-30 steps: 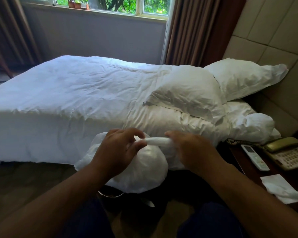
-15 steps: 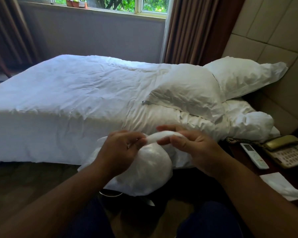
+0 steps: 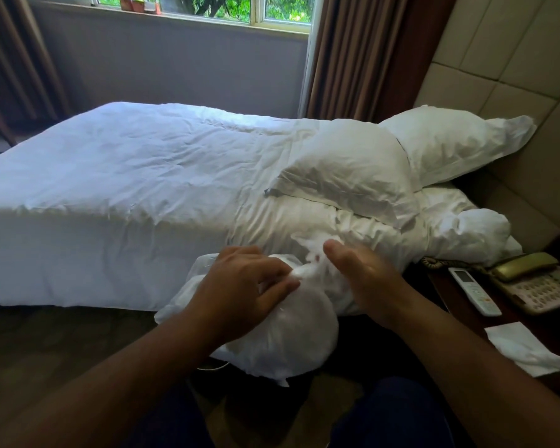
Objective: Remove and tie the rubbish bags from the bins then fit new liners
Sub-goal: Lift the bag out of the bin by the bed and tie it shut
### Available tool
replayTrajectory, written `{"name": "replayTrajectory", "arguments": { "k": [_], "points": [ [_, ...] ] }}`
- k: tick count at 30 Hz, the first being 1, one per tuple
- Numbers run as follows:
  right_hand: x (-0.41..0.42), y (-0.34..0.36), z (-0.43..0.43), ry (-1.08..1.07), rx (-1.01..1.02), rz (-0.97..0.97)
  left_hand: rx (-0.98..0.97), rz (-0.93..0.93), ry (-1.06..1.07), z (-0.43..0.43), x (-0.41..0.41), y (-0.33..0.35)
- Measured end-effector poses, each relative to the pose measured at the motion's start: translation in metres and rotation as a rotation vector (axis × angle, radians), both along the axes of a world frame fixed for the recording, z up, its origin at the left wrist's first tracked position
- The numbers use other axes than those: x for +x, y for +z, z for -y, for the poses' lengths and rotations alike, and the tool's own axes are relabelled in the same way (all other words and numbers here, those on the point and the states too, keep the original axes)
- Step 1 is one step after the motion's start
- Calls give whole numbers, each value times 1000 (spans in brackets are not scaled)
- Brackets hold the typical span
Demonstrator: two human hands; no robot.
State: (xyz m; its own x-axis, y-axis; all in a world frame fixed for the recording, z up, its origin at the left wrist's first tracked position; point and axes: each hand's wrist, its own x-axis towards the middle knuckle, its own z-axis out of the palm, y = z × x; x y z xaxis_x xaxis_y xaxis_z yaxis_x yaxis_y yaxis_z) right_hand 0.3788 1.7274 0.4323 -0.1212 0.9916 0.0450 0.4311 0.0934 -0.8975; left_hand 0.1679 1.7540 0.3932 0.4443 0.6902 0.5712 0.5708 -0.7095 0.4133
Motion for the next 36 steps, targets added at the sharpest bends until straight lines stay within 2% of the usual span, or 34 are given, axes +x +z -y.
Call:
{"name": "replayTrajectory", "arguments": {
  "k": [2, 6, 11, 13, 16, 18, 24, 31, 33, 36],
  "points": [
    [6, 1, 1, 55, -48, 39, -28, 11, 48, -1, -2, 0],
    [9, 5, 4, 118, 91, 515, -21, 49, 118, 1, -2, 3],
    [3, 15, 6, 188, 114, 848, -37, 84, 141, 2, -2, 7],
    [1, 12, 6, 133, 244, 967, -58, 75, 163, 2, -2, 7],
    [1, 1, 4, 53, 594, 1038, -89, 56, 201, 1, -2, 7],
    [0, -4, 2, 32, 630, 1094, -123, 48, 222, -1, -2, 8],
    [2, -7, 2, 164, 794, 1095, -254, 36, 236, -6, -7, 3],
    [4, -15, -9, 227, 956, 956, -285, 87, 252, -7, -9, 2],
    [2, -20, -10, 242, 912, 851, -283, 102, 255, -7, -8, 3],
    [0, -21, -7, 167, 694, 781, -268, 131, 274, -7, -9, 6]
  ]
}}
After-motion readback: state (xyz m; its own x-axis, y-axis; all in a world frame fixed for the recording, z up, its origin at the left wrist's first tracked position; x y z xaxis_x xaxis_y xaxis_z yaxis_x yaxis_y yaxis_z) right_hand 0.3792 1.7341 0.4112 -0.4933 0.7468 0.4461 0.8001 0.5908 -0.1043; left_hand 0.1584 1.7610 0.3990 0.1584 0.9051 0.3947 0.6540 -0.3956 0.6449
